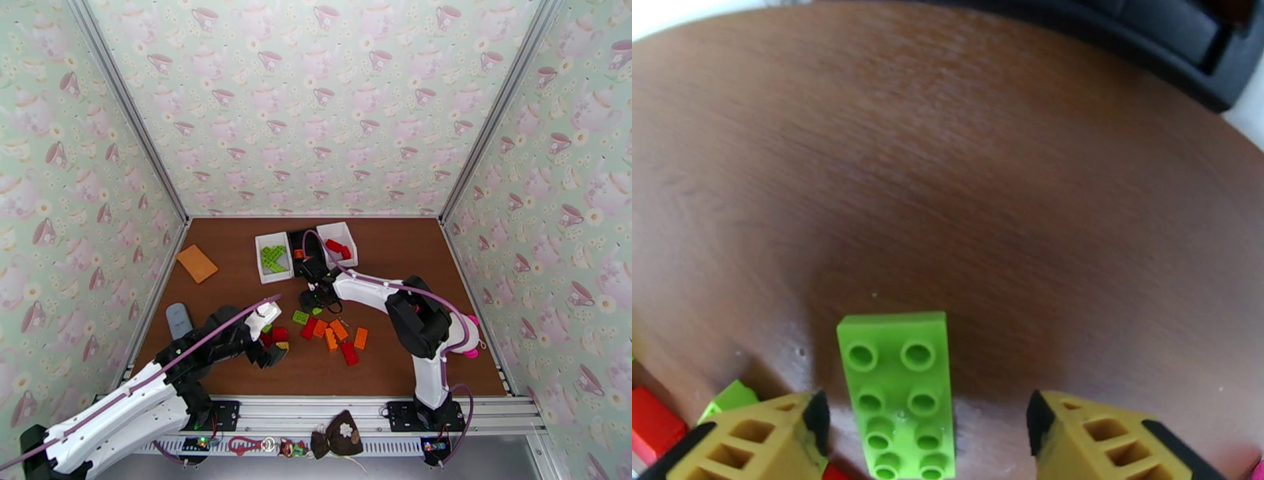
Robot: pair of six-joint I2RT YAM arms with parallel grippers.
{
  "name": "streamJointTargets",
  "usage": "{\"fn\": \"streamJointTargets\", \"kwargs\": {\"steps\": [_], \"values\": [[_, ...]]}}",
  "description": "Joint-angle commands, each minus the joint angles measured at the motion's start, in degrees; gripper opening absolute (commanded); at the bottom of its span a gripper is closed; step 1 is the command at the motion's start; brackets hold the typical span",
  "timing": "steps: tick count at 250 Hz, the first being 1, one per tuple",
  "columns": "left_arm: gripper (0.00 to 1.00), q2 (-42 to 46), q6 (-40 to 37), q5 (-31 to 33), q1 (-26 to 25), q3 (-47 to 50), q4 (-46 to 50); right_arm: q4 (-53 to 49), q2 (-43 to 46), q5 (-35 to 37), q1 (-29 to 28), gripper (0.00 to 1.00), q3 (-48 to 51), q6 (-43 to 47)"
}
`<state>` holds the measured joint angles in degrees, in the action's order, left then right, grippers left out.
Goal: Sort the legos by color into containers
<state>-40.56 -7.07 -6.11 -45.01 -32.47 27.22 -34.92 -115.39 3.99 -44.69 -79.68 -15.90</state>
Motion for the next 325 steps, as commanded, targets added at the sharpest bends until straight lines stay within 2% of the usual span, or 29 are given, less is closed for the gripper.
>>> {"fn": "streamJointTargets", "kwargs": {"steps": [1, 56, 106, 178, 227, 279, 325], "values": [[1.00, -0.05, -0.31, -0.04, 0.46, -0.51, -0.39, -1.29, -1.33, -0.39, -0.36, 0.67, -1.96, 0.61], [1.00, 0.04, -0.05, 0.13, 0.44, -0.40, -0.93, -0.28, -1.32, 0.67, -0.27, 0.55, -0.89, -0.67], [1.00, 0.72, 0.26, 1.44, 0.58, -0.14, -2.51, -0.07, 0.07, 1.19, -0.45, 0.37, -0.70, -0.79], [1.00, 1.70, 1.49, 3.02, 0.97, 0.52, -4.07, 1.24, 4.59, 0.58, -0.44, 0.38, -1.55, -0.28], [1.00, 6.14, 2.35, 6.15, 3.28, 1.24, -3.55, 8.03, 6.74, 0.63, -0.41, 0.38, -2.41, 1.43], [1.00, 9.87, 5.01, 5.67, 6.17, 2.23, -4.48, 14.34, 3.50, 4.86, -0.43, 0.39, -9.51, 3.33], [1.00, 10.15, 4.83, 4.76, 8.03, 2.00, -3.93, 18.64, -2.50, 1.59, -0.43, 0.39, -18.26, 3.45]]}}
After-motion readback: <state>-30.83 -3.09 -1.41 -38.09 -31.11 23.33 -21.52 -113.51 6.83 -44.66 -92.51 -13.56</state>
